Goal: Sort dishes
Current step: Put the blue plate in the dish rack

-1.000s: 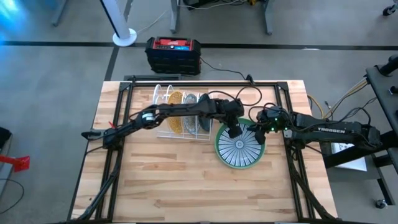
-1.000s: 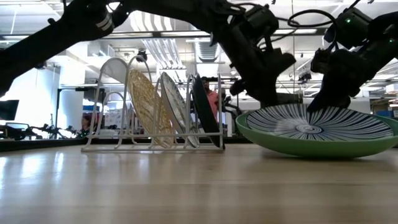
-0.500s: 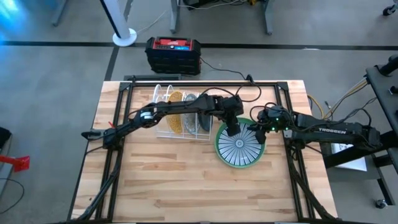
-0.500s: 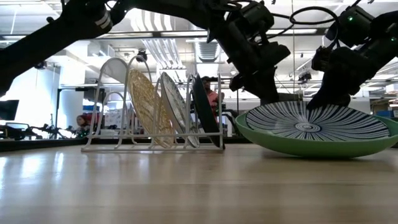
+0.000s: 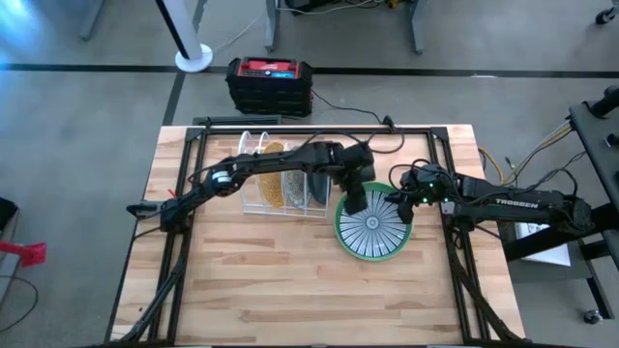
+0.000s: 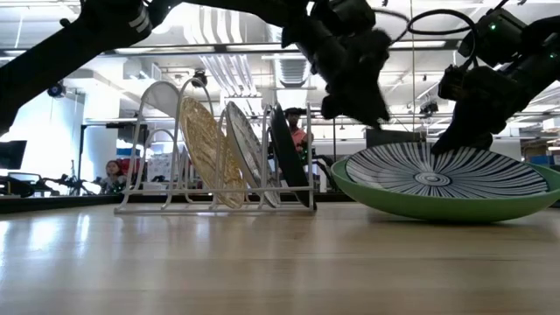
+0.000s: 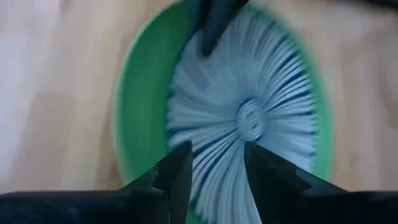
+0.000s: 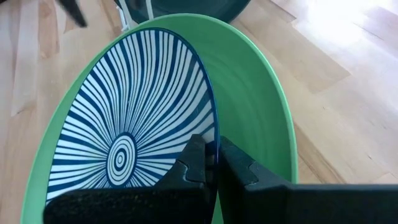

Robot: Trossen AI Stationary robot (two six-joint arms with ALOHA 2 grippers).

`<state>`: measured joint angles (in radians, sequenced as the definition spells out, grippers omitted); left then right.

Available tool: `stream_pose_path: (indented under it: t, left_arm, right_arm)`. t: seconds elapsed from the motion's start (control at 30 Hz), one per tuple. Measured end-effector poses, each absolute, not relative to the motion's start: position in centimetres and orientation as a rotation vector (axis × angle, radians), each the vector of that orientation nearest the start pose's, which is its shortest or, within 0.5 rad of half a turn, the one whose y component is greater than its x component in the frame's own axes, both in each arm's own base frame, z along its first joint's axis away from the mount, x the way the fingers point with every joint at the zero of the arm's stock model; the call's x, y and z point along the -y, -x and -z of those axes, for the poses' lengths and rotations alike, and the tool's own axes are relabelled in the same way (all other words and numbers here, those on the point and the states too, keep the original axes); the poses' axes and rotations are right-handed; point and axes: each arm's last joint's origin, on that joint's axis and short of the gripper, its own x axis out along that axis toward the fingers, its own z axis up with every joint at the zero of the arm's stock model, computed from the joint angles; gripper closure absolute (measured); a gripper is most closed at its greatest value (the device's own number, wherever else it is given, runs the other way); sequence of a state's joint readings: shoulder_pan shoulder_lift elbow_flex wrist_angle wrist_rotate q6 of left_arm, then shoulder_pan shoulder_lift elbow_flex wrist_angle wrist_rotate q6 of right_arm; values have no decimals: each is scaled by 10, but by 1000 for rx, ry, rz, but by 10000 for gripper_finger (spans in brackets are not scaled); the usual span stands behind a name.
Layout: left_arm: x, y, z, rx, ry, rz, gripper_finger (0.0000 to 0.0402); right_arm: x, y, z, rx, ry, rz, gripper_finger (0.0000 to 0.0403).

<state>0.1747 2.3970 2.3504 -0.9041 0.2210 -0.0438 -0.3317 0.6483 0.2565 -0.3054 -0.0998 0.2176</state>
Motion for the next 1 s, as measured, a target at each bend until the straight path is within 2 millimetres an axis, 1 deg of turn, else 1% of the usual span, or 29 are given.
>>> stream_pose_path:
  t: [0.13, 0.53, 0.83, 1.0]
  left_arm:
    - [-87, -508, -242, -989, 226, -23, 258]
    - [-88, -508, -241, -989, 226, -42, 235]
    - [-90, -505, -219, -1044, 242, -48, 235]
    - [-88, -508, -215, -1019, 266, 11, 235]
  right_arm:
    - [41, -127, -163, -657, -353, 294, 403]
    - [41, -127, -163, -652, -349, 290, 403]
    - [40, -126, -167, -616, -330, 279, 403]
    - [40, -125, -171, -585, -320, 276, 402]
